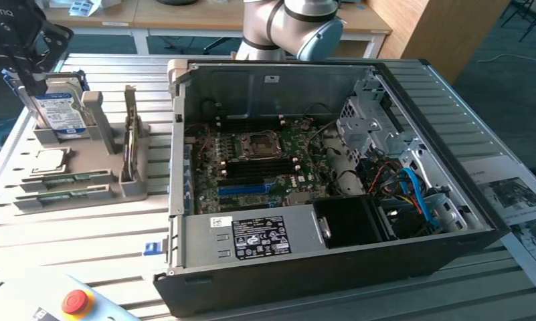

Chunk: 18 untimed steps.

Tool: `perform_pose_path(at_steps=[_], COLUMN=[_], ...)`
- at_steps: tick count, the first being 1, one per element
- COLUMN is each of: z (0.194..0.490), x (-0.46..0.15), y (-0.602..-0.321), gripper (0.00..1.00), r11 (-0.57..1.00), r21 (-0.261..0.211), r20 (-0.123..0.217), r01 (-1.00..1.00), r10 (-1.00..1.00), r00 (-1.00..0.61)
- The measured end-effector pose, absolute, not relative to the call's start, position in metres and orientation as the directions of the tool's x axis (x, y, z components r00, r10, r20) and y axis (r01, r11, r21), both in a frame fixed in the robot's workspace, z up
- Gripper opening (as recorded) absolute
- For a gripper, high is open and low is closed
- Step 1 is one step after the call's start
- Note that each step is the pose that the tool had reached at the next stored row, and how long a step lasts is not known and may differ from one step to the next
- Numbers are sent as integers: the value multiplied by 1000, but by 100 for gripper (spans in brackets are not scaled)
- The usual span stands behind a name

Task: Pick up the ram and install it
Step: 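Reach for the ram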

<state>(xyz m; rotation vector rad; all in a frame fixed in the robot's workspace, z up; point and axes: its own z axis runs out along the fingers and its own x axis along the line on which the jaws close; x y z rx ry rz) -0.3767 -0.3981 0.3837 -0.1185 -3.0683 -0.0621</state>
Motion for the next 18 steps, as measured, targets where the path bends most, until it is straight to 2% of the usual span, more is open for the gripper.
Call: perform_pose_path(at_steps=[18], z=[379], x=[-386], y=[-387], gripper=[10], r11=[996], r21=[38], r20=[72], r01=[78], r10=[75], r00=[-995])
